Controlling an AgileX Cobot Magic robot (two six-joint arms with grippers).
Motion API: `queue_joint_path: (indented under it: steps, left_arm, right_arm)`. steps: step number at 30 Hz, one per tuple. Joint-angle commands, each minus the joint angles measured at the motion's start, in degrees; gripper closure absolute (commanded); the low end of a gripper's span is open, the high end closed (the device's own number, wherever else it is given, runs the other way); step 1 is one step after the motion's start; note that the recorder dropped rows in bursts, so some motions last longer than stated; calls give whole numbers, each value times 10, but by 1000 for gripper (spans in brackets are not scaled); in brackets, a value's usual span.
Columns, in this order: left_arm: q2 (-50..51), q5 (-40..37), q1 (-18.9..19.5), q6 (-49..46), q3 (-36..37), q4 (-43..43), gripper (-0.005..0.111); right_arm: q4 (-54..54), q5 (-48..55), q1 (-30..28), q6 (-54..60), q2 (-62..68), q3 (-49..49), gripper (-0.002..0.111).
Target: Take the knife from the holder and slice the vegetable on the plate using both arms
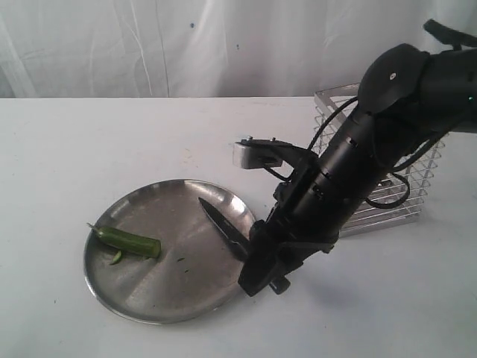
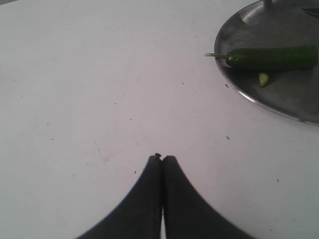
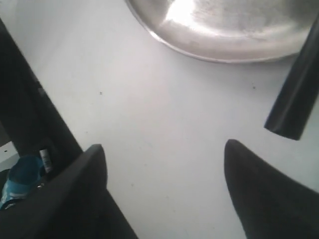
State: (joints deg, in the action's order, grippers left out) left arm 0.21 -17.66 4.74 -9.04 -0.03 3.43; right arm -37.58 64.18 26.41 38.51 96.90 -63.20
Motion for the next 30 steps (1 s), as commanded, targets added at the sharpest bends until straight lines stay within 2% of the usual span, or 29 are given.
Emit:
queue_joint_path:
  steps: [1, 5, 8, 12, 30]
  left_arm:
    - [-2, 0, -3, 0, 0, 3, 107]
    - [-2, 0, -3, 0, 0, 3, 107]
    - [-2, 0, -3, 0, 0, 3, 107]
    - [-2, 0, -3, 0, 0, 3, 107]
    - [-2, 0, -3, 0, 0, 3, 107]
  right_arm:
    - [25, -31, -22, -46, 32, -3, 41]
    - [-41, -7, -67, -51, 55, -16, 41]
    - [-121, 53, -114, -14, 80, -30, 41]
    - [-193, 58, -160, 41, 118, -31, 41]
    - [-188, 58, -162, 102, 225, -14, 43]
